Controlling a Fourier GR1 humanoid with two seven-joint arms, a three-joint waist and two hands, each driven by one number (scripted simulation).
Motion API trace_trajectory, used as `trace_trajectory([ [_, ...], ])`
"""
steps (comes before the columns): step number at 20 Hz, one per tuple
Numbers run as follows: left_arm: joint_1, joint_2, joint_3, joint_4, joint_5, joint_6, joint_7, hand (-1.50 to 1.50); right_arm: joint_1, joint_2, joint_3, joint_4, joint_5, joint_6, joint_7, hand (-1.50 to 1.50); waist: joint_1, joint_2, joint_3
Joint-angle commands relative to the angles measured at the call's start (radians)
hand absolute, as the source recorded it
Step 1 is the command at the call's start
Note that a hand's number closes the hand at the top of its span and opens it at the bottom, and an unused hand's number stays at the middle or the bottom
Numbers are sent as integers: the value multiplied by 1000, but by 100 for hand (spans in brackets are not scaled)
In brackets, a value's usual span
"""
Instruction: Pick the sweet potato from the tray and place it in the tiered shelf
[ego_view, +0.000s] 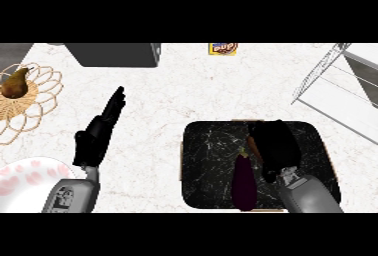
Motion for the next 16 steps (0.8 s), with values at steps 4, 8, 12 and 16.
trace_trajectory([
  [4,58,23,13,-53,13,-36,-12,0,66,-17,-7,-11,35,-90,-59,150,-1,12,10],
  [8,4,14,18,32,5,-21,-31,0,0,202,-182,13,-93,-51,262,150,-5,21,12],
  [12,11,-4,6,7,7,-15,-33,0,11,207,-323,0,-286,-186,535,150,5,23,17],
  [16,-11,-9,-18,23,-10,-21,-17,0,-138,209,-256,-5,-383,-410,745,150,46,21,14],
])
